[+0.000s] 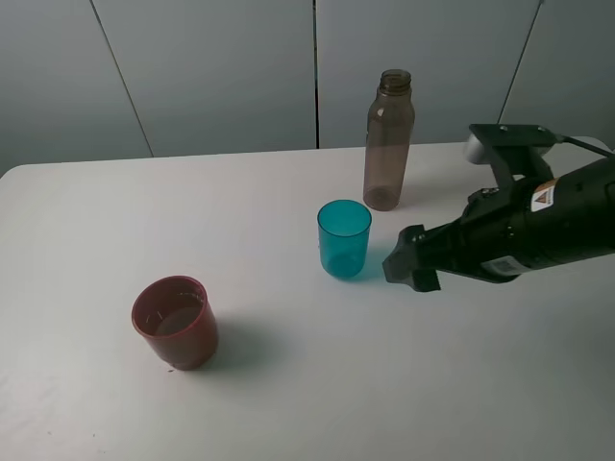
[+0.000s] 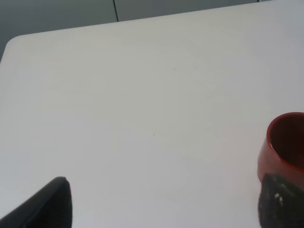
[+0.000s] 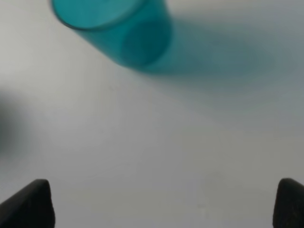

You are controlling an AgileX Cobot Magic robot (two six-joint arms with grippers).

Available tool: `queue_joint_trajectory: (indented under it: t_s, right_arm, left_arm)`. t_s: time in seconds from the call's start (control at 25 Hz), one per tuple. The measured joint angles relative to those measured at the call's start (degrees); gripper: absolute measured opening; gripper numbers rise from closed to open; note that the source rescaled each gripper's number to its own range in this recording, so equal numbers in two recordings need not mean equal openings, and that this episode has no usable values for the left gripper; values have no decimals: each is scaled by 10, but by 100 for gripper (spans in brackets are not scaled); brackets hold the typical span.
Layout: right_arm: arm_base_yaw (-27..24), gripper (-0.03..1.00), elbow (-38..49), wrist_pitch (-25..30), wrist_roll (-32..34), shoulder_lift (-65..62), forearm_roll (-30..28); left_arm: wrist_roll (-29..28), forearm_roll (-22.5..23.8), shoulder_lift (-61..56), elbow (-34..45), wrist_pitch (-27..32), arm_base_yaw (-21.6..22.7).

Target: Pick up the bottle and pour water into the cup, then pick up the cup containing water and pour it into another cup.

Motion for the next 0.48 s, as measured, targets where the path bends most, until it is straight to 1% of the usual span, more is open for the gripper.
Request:
queue_joint_trajectory:
  t_s: [0.16, 0.28, 0.36, 0.48]
  right_arm:
    - [-124, 100, 4, 144, 28, -132, -14]
    - [-184, 100, -7, 239, 32, -249, -37]
    - [-202, 100, -18, 279, 28, -336, -61]
    - [-208, 100, -26, 324, 15, -455, -95]
  left_arm:
    - [0, 0, 0, 0, 0, 0]
    - [0, 0, 0, 0, 0, 0]
    - [0, 0, 0, 0, 0, 0]
    - [0, 0, 0, 0, 0, 0]
